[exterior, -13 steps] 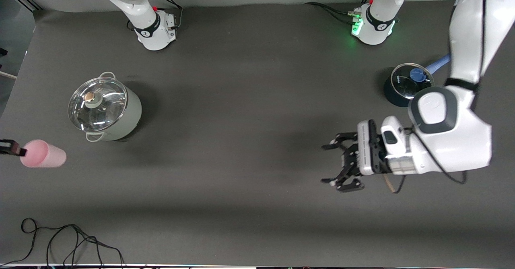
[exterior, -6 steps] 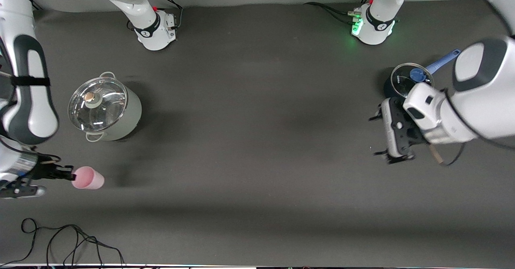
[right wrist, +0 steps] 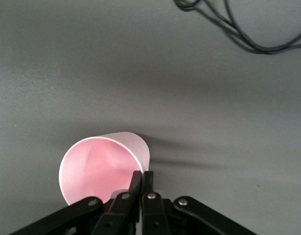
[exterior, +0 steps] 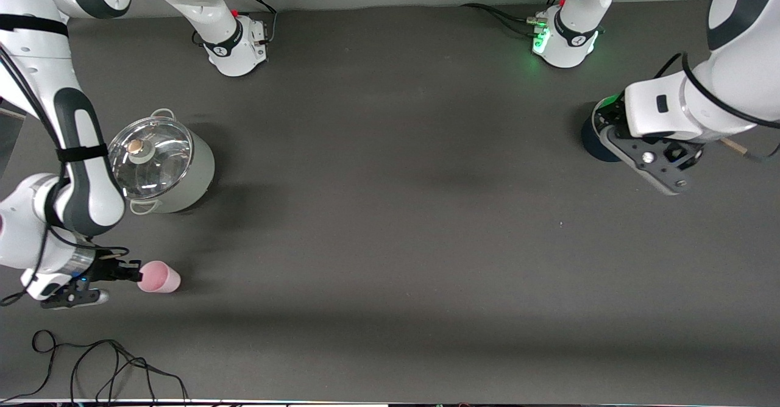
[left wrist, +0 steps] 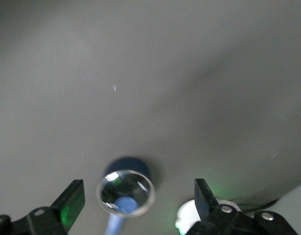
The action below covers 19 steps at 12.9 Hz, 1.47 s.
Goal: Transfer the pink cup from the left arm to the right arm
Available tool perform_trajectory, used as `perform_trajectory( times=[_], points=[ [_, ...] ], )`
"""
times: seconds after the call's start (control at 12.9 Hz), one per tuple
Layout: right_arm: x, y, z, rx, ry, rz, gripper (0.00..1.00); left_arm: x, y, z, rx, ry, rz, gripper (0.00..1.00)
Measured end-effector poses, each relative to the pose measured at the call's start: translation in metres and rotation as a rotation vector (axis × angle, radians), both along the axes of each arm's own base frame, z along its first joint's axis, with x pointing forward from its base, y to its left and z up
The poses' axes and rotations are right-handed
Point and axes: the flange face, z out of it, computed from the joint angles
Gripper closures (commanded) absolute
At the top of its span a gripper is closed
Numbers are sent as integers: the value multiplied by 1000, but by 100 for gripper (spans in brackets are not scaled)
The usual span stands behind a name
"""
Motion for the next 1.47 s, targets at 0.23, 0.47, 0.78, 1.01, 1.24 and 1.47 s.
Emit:
perform_trajectory(
  times=[0.23,0.47,0.78,1.01,1.24,1.47],
  points=[
    [3,6,2,-1,-7,9,5,1,15,-4,102,10,347,0],
    [3,2,4,-3,-12,4,0,6,39,-2,123,1,445,0],
    [7,-5,27,-6,-24,-3,0,7,44,5,119,-12,468,0],
    [-1,-8,90,8,43,0,0,5,44,3,127,3,466,0],
    [-29,-18,180,15,99,-15,0,5,44,2,128,5,465,0],
    [-70,-14,265,24,121,-31,0,5,45,2,130,5,467,0]
  ],
)
